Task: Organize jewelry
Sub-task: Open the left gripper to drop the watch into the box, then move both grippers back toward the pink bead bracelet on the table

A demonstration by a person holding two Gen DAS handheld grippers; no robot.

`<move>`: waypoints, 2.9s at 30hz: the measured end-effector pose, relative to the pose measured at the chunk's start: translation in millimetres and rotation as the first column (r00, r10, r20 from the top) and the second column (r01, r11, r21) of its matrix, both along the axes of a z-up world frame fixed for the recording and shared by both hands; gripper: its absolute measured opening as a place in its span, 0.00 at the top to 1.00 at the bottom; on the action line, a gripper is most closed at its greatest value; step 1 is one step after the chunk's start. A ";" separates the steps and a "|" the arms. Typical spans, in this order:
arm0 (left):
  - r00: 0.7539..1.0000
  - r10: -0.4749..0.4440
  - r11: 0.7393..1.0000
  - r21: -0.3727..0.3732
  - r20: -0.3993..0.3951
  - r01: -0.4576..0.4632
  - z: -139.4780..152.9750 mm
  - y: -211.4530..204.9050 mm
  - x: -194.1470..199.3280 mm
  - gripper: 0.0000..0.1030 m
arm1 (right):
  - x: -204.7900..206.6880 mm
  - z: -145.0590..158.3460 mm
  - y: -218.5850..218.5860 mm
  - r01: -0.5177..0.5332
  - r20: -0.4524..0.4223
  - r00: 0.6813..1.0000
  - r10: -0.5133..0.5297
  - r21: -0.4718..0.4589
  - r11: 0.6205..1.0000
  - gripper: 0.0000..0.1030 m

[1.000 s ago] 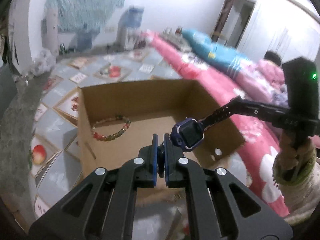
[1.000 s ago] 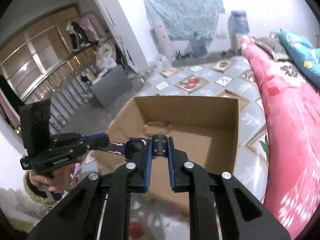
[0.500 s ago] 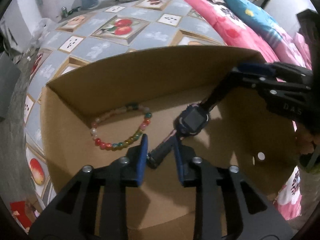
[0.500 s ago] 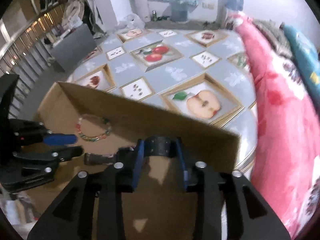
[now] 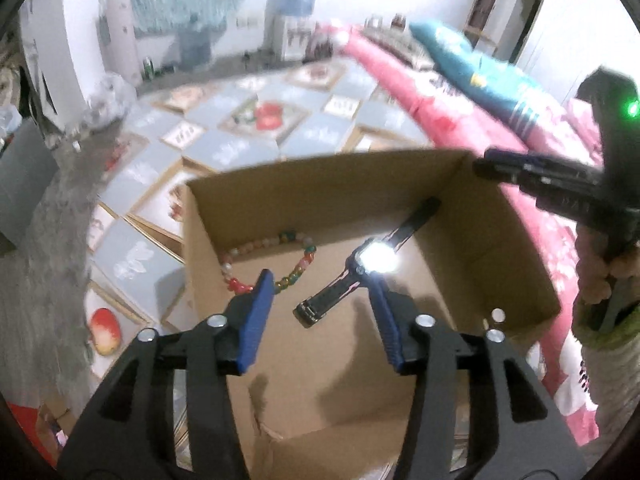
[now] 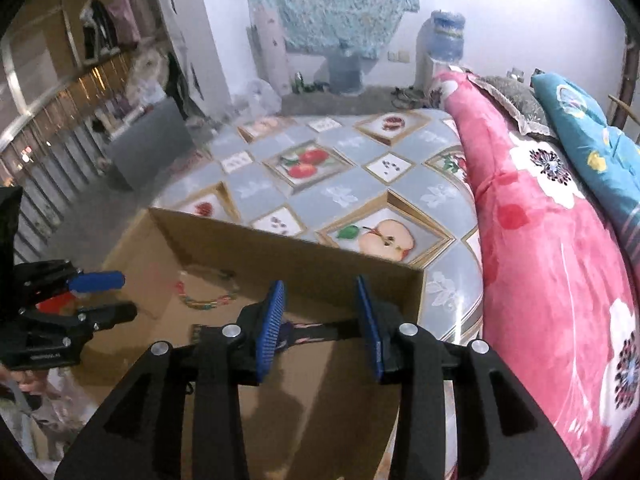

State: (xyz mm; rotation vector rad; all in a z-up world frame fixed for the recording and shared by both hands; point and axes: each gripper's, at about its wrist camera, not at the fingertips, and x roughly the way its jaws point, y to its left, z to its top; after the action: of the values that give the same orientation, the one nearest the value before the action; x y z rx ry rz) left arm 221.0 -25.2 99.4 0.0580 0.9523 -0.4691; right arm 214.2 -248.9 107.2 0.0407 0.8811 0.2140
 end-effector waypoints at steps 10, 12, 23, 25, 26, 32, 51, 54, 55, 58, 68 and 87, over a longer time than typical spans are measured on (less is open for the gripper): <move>0.990 0.062 0.991 -0.122 0.124 -0.047 25.5 43.3 -90.1 0.35 | -84.8 14.8 -9.8 -0.011 0.048 0.999 0.003 0.183 0.983 0.51; 0.988 0.070 0.990 -0.131 0.137 -0.052 23.1 48.6 -107.5 0.30 | -103.3 13.6 -10.3 -0.014 0.054 0.999 0.003 0.204 0.979 0.45; 0.988 0.124 0.989 -0.091 0.093 -0.115 -22.2 61.7 -162.0 0.23 | -191.2 -17.0 4.4 0.018 0.034 0.999 -0.021 0.085 0.996 0.20; 0.988 0.133 0.989 -0.077 0.081 -0.127 -31.3 60.5 -167.0 0.23 | -200.0 -24.5 6.9 0.031 0.024 0.999 -0.032 0.026 0.999 0.17; 0.988 0.137 0.989 -0.070 0.077 -0.131 -35.7 59.3 -169.0 0.23 | -205.2 -29.4 9.3 0.038 0.019 0.999 -0.038 -0.026 0.999 0.15; 0.990 0.128 0.992 -0.005 0.056 -0.128 -60.5 46.8 -177.8 0.23 | -230.2 -43.4 0.6 0.099 0.033 0.995 -0.094 -0.216 0.971 0.06; 0.998 0.064 0.989 0.135 -0.027 -0.060 -123.4 1.6 -158.1 0.23 | -219.5 -124.7 11.3 0.114 -0.130 0.982 -0.136 -0.170 0.979 0.06; 0.998 0.053 0.987 0.157 -0.036 -0.047 -129.9 -3.1 -152.7 0.23 | -211.2 -136.1 16.8 0.093 -0.161 0.980 -0.119 -0.163 0.982 0.06; 0.998 0.049 0.986 0.164 -0.039 -0.042 -131.8 -4.8 -151.4 0.23 | -208.8 -139.4 18.9 0.085 -0.169 0.979 -0.113 -0.169 0.982 0.06; 0.999 0.041 0.983 0.179 -0.028 -0.035 -134.7 -7.8 -149.7 0.20 | -203.5 -148.3 24.8 0.062 -0.193 0.976 -0.101 -0.196 0.979 0.06; 0.998 0.047 0.981 0.189 -0.039 -0.039 -136.6 -8.1 -144.4 0.09 | -201.5 -150.6 28.3 0.050 -0.206 0.974 -0.093 -0.207 0.977 0.06; 0.997 0.042 0.979 0.203 -0.068 -0.027 -142.1 -13.8 -132.6 0.07 | -195.2 -144.9 20.5 0.042 -0.243 0.967 -0.079 -0.154 0.987 0.06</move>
State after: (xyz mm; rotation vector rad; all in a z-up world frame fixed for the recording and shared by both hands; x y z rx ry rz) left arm 88.3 -39.0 -42.7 0.2094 1.0676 -0.3430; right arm 19.0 -228.4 -37.8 -0.0443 1.1427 0.0862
